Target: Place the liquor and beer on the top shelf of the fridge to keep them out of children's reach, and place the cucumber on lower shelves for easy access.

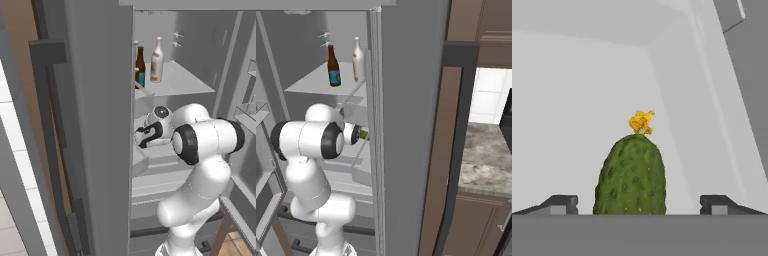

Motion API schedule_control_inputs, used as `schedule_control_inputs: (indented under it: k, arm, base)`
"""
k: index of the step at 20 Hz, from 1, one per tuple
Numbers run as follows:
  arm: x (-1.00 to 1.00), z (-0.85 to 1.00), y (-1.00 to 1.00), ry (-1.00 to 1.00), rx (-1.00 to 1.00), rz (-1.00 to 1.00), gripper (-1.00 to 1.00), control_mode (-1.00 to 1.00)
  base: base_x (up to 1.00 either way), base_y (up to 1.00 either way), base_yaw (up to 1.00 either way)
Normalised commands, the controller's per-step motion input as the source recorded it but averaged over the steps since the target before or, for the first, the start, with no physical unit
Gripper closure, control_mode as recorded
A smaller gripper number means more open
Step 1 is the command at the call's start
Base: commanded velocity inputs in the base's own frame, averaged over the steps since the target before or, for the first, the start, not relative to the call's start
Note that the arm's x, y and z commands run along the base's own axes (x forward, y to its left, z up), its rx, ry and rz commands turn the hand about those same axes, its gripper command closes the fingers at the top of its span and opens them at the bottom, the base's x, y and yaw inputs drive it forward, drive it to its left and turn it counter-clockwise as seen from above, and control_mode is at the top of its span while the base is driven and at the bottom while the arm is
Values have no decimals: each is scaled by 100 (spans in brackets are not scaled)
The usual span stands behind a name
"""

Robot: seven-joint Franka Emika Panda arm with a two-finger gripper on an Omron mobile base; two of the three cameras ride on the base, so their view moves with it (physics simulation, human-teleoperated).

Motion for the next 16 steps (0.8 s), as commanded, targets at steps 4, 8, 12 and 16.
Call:
schedule_control_inputs:
  k: [4,8,12,16]
  arm:
    - [-38,0,1,-26,-5,4,-100,-100]
    - [-62,0,0,-18,-7,2,-100,-100]
    - [-75,15,0,-7,-8,2,-100,-100]
    - [-67,53,0,-4,-10,0,-100,-100]
  base:
    - [0,0,0]
    - [0,0,0]
    - [0,0,0]
    - [0,0,0]
